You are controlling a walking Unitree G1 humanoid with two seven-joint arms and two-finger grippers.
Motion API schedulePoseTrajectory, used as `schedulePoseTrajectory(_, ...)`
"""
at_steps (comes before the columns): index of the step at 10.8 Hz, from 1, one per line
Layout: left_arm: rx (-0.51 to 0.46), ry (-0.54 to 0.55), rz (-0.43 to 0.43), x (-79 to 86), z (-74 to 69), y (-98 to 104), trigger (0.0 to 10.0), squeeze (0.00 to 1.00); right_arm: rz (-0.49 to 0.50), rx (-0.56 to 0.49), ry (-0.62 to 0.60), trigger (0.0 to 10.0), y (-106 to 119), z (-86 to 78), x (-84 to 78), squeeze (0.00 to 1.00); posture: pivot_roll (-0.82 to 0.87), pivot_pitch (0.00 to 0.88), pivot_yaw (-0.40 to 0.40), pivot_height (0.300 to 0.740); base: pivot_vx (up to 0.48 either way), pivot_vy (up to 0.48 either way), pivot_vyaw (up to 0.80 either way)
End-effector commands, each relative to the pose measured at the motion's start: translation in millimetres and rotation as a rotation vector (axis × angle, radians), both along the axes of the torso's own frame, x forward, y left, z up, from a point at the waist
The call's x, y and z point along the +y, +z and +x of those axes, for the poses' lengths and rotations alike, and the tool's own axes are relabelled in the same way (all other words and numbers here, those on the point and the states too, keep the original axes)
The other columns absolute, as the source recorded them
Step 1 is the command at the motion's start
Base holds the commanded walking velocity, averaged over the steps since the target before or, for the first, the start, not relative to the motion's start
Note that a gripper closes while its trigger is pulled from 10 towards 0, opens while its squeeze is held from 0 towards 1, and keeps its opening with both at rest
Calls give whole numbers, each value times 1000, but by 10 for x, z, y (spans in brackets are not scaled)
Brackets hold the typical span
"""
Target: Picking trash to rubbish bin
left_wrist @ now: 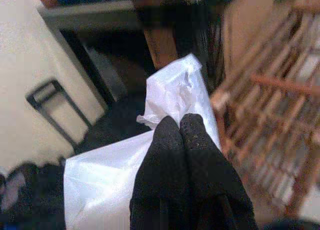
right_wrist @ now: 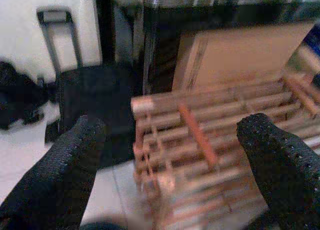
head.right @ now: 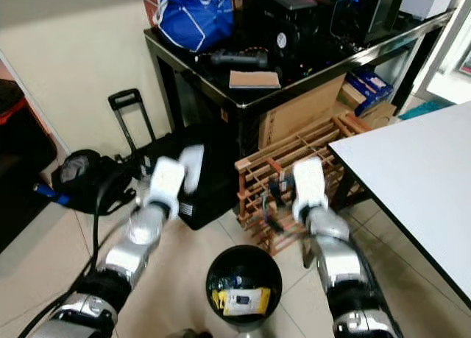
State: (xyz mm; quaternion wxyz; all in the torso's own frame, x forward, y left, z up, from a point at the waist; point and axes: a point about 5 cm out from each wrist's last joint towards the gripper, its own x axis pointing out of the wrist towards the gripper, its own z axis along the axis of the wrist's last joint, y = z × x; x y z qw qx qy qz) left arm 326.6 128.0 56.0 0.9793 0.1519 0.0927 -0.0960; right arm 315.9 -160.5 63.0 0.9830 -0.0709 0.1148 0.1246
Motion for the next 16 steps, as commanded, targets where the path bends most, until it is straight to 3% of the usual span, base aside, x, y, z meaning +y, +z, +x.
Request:
schedulePoseTrajectory(1, 41, -5, -10, 1, -26, -85, 10000, 0, -22, 55, 23, 10000, -131, -76, -23, 0, -64, 58, 42, 740, 0, 0, 0)
schedulePoseTrajectory(3, 146, -36, 1, -68, -144, -317, 10000, 0, -43, 157, 61, 10000, -350, -239, -57, 0, -71, 81, 34, 740, 0, 0, 0)
schedulePoseTrajectory(5, 259, -115, -42, -272, -276, -498, 10000, 0, -43, 209, 136, 10000, -414, -367, -25, 0, -93, 113, 26, 740, 0, 0, 0)
schedulePoseTrajectory(9, 356, -145, -65, -467, -421, -652, 10000, 0, -28, 203, 213, 10000, -309, -567, -8, 0, -143, 189, -1, 740, 0, 0, 0)
schedulePoseTrajectory(13, 424, -124, -81, -495, -589, -804, 10000, 0, -20, 216, 259, 10000, -139, -785, -2, 0, -178, 259, -41, 740, 0, 0, 0)
schedulePoseTrajectory(16, 430, -120, -88, -521, -625, -828, 10000, 0, -8, 239, 286, 10000, -73, -882, 61, 0, -176, 275, -47, 740, 0, 0, 0)
